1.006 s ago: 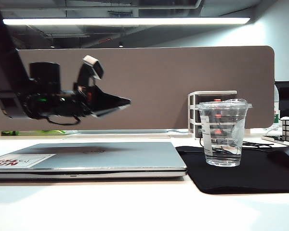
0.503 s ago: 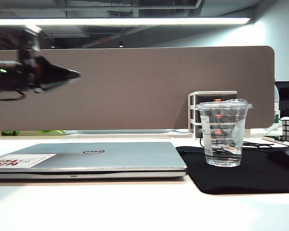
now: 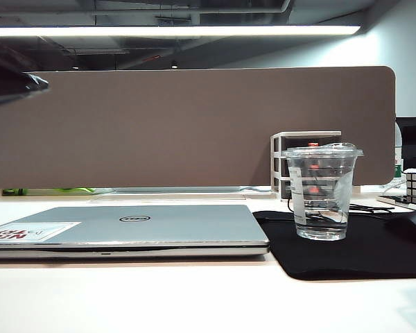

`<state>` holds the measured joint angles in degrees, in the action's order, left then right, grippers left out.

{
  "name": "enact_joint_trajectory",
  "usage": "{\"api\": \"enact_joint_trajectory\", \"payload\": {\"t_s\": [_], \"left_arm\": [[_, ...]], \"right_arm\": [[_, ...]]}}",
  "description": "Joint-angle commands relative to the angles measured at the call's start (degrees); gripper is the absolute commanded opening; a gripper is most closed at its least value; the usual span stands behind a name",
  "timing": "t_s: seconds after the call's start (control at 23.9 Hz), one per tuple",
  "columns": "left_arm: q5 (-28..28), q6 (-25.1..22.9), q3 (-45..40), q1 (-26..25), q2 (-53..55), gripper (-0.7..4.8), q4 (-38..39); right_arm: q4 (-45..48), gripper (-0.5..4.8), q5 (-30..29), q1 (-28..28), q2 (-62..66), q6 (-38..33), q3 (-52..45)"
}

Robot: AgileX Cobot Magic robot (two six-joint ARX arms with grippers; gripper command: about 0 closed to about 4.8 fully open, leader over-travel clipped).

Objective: Pick up the coffee cup and place it on the right side of the laptop.

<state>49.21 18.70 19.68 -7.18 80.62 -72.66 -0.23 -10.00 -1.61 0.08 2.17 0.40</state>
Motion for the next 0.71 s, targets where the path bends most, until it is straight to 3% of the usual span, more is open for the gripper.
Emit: {"api": "enact_joint_trajectory", "payload": {"t_s": [0.04,0.17,0.29,0.42,0.5,0.71], "left_arm": [[-5.95,-2.75,-7.13,-0.13,-8.68,-0.05,-0.7],[-15.12,-2.86,-14.49,-0.07,-17.73,-0.05,-0.68],[-20.24,-4.13,-19.37,-0.02,-25.27,-0.05,0.42],[-23.19,-5.22,-19.28,-0.02,-31.54,-0.05,10.34],[-28.0,-5.55,-19.28,-0.02,-35.76,-0.05,17.51],[-34.32,-13.97,-19.26,-0.02,-46.29,-0.05,32.5]], "right_arm": [[1.88,-0.01,4.24,-0.02,-0.04,4.35,-0.37],[1.84,-0.01,5.68,-0.02,-0.04,4.57,-0.37],[1.84,-0.01,6.93,-0.02,-0.04,5.9,-0.37],[1.77,-0.01,10.47,0.0,-0.11,5.99,-0.37],[1.75,-0.01,14.43,-0.02,-0.11,5.99,-0.37],[1.77,-0.01,19.08,-0.02,-0.11,5.97,-0.37]]}}
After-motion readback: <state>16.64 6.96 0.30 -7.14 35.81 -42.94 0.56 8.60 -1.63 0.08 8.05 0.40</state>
